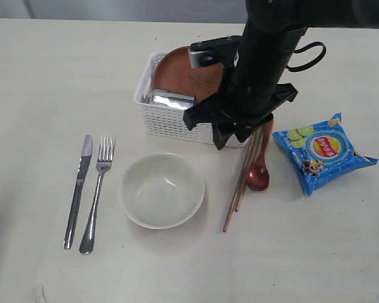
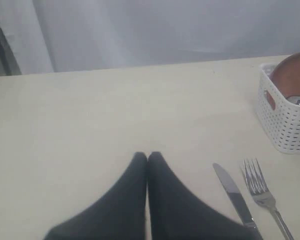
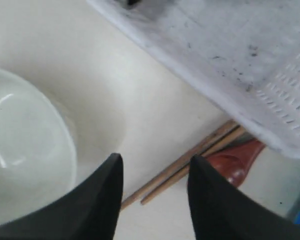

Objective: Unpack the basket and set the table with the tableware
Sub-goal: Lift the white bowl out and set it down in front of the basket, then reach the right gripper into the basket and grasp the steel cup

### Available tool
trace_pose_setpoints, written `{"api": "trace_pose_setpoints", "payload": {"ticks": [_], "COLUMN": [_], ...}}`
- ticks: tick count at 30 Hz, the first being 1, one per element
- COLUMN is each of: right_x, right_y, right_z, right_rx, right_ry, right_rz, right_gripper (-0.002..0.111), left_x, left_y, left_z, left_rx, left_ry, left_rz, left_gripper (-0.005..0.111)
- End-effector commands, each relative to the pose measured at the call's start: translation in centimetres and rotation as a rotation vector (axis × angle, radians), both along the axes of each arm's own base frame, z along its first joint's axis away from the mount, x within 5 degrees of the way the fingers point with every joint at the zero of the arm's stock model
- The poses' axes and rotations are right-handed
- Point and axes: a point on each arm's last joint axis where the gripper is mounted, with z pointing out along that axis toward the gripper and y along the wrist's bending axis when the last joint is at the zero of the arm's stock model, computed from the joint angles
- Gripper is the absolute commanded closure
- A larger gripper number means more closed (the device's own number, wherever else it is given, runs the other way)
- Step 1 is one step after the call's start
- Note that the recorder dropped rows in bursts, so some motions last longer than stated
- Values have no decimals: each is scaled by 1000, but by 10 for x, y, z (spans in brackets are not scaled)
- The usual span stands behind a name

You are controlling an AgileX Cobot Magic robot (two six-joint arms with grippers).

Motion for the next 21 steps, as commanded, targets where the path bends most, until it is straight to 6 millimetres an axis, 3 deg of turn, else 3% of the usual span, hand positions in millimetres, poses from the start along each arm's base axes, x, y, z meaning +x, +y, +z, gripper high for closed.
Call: {"api": "trace_pose_setpoints", "payload": {"ticks": [1, 4, 10, 16, 21], "right_x": [3, 12, 33, 64, 75], "right_y": [-4, 1, 8, 5, 19], "right_z": [-20, -25, -25, -35, -34], "right_rx": [-65, -22, 60, 80, 160], "right_ry": [7, -72, -252, -268, -286], "right_rz": [17, 11, -39, -136, -171], "right_gripper": [91, 108, 109, 109, 109], "left_x": [0, 0, 0, 0, 0], "left_y": [0, 0, 0, 0, 0], "left_z": [-1, -1, -1, -1, -1], "left_rx": [-1, -1, -1, -3, -3], "left_ry": [0, 0, 0, 0, 0], "left_rz": [1, 1, 1, 1, 1], "left_gripper": [106, 106, 106, 106, 106]}}
